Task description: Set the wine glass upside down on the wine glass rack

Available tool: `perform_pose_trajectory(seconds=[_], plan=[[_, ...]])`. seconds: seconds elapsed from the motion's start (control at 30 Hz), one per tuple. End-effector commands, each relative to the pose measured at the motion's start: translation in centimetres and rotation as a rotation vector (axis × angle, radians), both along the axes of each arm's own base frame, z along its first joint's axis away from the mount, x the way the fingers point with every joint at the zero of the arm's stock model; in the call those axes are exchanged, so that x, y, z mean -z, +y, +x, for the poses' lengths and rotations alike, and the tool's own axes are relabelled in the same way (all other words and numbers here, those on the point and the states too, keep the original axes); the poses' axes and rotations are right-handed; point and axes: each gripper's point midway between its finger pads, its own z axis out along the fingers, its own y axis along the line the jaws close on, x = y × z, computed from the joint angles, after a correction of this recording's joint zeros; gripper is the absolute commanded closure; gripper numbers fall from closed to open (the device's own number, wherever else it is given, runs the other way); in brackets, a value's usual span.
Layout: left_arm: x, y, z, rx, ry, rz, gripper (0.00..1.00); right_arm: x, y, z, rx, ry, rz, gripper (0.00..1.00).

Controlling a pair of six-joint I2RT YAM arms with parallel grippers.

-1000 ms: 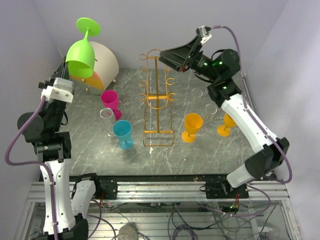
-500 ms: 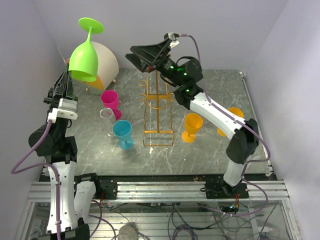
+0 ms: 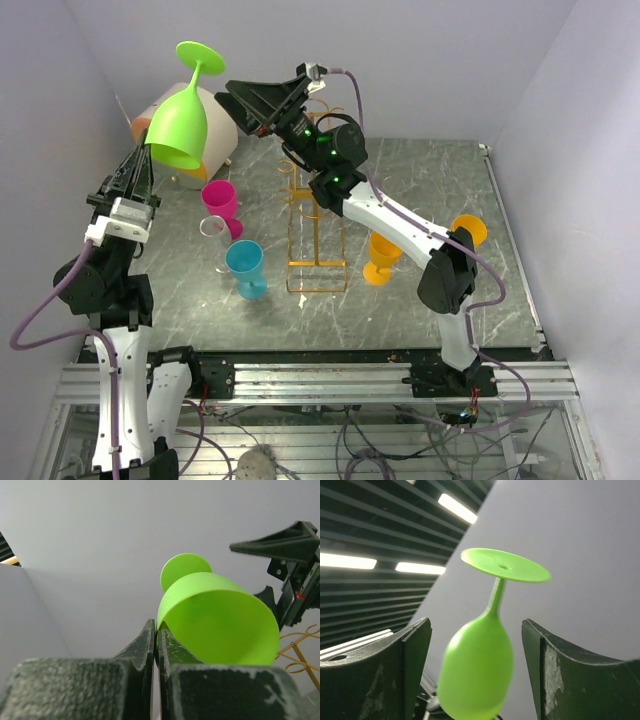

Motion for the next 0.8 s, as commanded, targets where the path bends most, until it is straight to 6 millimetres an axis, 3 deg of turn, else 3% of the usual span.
perform_pose_trajectory(seconds=[0.0,0.43,0.77], plan=[[-1.0,-0.4,-0.9,0.03,-0.027,-0.02,0.93,-2.3,-0.2,-0.6,-0.017,-0.024,0.113,0.3],[0.1,-0.4,-0.2,0.056,0.008,-0.05,0.93,-1.4,2.3,-1.1,-0.047,0.015,0.115,0.31],[1.4,-0.7,0.3,0.081,0.042,-0.067,0.93,-1.6,2.0,-1.2,-0.093,0.028,0.191,0.37]])
